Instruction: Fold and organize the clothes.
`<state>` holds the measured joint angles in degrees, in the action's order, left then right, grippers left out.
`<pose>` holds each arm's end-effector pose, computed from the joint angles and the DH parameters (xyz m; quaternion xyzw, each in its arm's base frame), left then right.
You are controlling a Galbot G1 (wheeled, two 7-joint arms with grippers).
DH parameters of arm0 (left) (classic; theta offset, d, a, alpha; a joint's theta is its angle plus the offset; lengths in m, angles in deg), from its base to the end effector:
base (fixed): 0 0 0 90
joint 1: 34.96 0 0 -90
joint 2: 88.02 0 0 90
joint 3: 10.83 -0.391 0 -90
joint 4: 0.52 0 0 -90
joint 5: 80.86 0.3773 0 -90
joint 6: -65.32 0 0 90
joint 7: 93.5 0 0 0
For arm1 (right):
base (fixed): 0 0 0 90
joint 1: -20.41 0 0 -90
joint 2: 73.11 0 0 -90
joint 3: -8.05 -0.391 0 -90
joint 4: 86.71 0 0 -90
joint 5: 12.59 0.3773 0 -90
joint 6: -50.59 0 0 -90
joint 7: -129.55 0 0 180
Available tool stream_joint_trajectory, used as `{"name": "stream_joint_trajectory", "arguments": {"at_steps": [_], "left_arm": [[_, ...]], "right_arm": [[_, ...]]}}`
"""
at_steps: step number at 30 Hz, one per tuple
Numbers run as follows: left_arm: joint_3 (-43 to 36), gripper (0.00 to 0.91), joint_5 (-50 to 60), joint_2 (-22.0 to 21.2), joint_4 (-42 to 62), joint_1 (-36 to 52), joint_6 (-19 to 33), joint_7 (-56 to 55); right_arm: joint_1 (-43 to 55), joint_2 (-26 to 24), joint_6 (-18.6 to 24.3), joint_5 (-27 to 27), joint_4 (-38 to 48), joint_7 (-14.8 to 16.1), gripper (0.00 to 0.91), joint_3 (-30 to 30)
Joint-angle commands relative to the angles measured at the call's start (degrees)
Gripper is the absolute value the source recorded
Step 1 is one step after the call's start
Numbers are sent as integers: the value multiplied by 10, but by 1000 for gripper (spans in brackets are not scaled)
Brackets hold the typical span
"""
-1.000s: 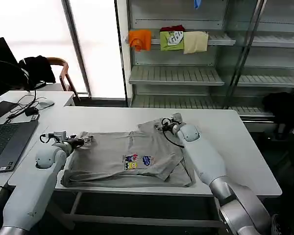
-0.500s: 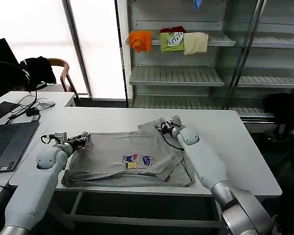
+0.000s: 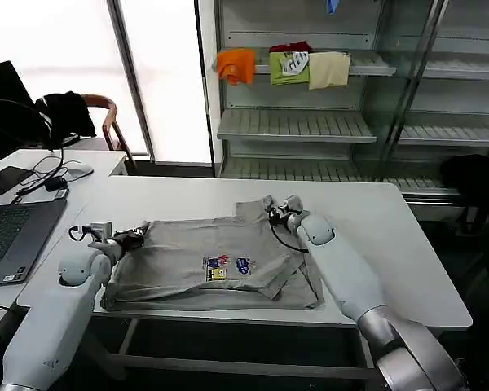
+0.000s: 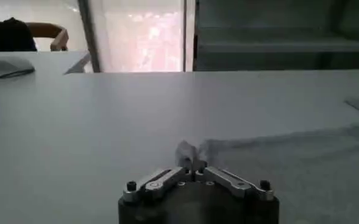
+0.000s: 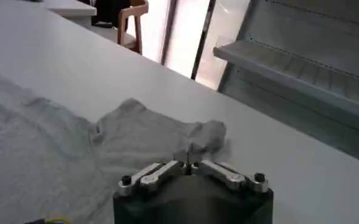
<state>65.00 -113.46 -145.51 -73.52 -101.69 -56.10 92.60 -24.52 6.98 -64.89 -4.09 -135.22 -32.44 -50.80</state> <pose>0.5071 0.1949 -0.2938 -0.0646 -0.9635 -0.0127 0.2596 0.6356 0.0337 -0.2924 0.2441 -0.9238 0.1617 0.2468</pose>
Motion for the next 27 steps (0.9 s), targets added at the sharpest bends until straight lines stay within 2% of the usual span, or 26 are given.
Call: {"name": "stream_joint_trajectory", "arguments": {"at_steps": [1,9,18,25,27], "left_arm": [[0,20,-6,2,-35,-7,6,2],[9,20,-18,13,-61,-17,15,-2],[25,20,-33,36,-125,-49,18,-10],[53,20,-49,66,-201,-114,22,-33],[67,20,-46,77,-224,-144,29,-64]], "right_arm": [[1,-4,11,8,-33,-4,0,2],[-3,-30,16,53,-101,-34,0,11],[-20,-76,-1,96,-242,-68,0,32],[-60,-135,-39,144,-357,-100,0,44],[-83,-153,-69,152,-401,-121,0,36]]}}
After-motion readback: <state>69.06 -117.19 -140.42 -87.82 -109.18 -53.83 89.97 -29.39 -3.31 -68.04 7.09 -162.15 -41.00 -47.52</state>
